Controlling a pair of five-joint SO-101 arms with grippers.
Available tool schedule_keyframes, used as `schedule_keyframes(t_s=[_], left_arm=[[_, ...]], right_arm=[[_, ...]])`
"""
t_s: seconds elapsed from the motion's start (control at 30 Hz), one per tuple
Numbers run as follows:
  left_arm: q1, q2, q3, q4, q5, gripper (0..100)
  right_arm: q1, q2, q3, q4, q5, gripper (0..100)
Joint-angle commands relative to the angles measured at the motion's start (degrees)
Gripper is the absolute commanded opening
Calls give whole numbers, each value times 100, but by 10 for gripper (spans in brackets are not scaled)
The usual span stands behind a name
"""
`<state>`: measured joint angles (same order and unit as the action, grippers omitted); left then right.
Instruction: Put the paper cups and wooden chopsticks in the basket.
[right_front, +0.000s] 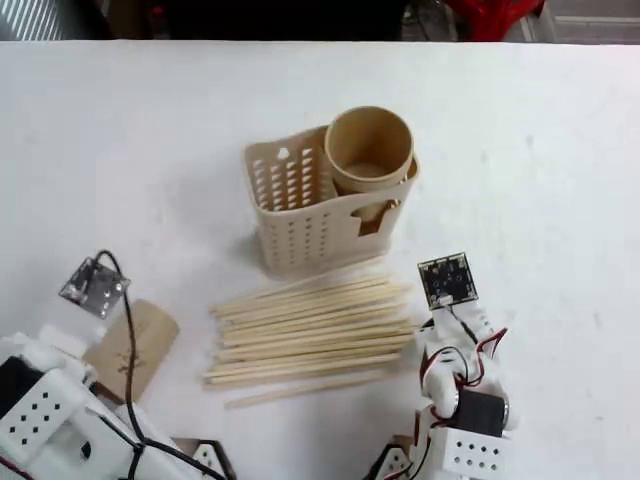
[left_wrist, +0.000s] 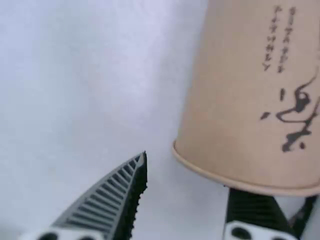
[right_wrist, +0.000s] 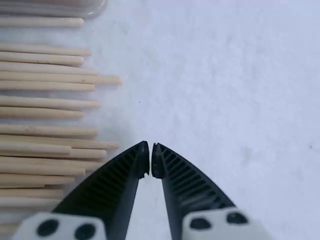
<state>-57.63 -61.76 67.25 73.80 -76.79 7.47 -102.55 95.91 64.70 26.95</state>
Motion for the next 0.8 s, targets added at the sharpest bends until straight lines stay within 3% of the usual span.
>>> schedule_keyframes(t_s=[0.0,0.4,0.6,0.77], left_arm=[[699,-75,62,-888,870,264],[3407,-75,-404,-967,2901,264],[4409,-66,-651,-941,3358,258],[4760,-66,-642,-967,3543,138]], right_arm=[[-48,-66,44,-92,53,25],[-40,-66,44,-92,53,25],[-40,-66,44,-92,53,25],[-31,-66,44,-92,53,25]])
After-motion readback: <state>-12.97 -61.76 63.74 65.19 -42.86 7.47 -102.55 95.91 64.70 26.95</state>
